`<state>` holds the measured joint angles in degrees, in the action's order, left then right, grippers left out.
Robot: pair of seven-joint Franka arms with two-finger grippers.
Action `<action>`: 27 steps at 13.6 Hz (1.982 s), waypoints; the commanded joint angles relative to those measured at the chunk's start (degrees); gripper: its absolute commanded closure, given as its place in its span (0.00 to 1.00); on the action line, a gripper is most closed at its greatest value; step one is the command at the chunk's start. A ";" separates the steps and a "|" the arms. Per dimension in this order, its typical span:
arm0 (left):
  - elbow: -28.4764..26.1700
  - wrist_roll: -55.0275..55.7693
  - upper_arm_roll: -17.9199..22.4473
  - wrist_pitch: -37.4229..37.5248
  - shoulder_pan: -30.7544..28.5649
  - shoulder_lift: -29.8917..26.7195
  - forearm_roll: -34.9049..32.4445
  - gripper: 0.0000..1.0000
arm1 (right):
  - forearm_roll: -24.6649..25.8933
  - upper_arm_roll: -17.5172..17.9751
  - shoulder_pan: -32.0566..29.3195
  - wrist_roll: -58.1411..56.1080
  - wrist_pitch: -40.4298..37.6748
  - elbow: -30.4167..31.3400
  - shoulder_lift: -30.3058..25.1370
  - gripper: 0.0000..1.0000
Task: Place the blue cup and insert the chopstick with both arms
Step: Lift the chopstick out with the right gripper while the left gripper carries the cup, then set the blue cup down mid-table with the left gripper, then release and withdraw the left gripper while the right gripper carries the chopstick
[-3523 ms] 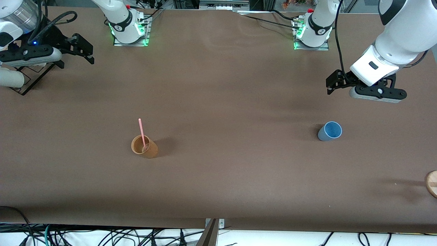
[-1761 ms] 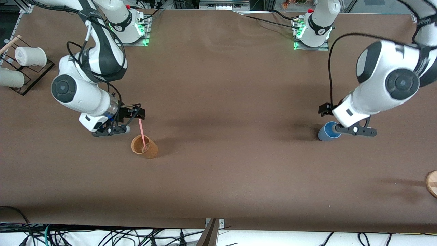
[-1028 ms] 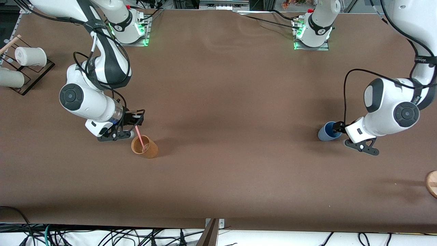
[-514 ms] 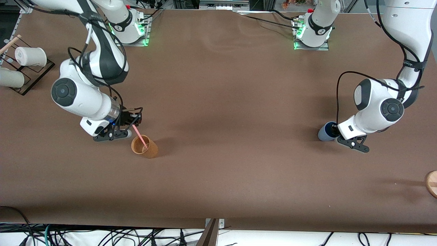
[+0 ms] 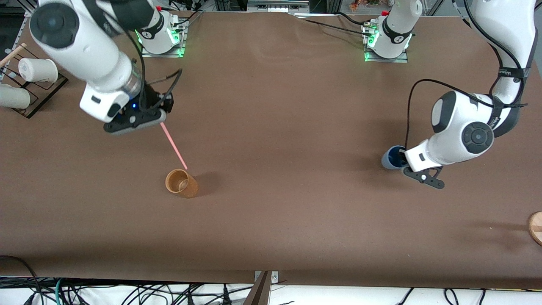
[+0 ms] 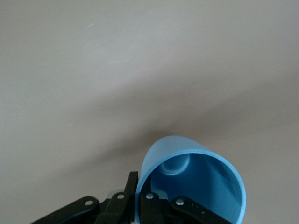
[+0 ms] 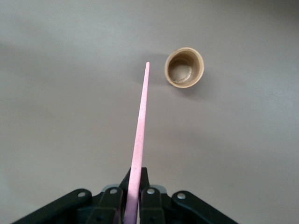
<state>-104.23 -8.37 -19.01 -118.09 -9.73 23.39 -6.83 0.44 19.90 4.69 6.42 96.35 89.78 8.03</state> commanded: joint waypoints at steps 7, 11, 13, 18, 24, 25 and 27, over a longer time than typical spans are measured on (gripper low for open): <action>1.66 40.07 -13.86 -2.91 12.44 4.37 -0.55 1.00 | -3.15 0.32 7.53 12.03 -1.70 -3.83 1.37 1.00; 1.66 47.21 -13.60 -10.84 18.25 8.60 -1.26 1.00 | -3.96 0.23 7.53 12.12 -1.78 -3.74 1.55 1.00; 1.66 48.01 -13.51 -10.85 18.52 8.69 -1.26 0.29 | -3.96 0.23 7.53 12.12 -2.22 -3.74 1.55 1.00; 1.84 49.07 -14.21 -6.31 17.74 4.32 -1.17 0.00 | -3.96 0.23 7.62 12.47 -2.40 -3.83 1.55 1.00; 18.06 40.32 -14.04 24.17 11.86 -3.52 -0.82 0.00 | -6.06 0.23 13.22 23.00 -1.26 -3.13 2.60 1.00; 21.75 36.36 -13.95 28.22 9.58 -3.61 -1.17 0.00 | -6.76 0.23 14.72 25.46 -0.38 -3.04 2.95 1.00; 23.64 28.80 -9.85 30.28 8.06 -8.32 -1.08 0.00 | -7.03 0.23 18.32 31.86 1.72 -2.51 4.00 1.00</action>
<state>-83.33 27.28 -31.89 -90.57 -0.76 17.45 -6.91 -5.64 20.30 20.04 32.84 96.56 87.55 10.87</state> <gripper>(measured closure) 0.000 0.947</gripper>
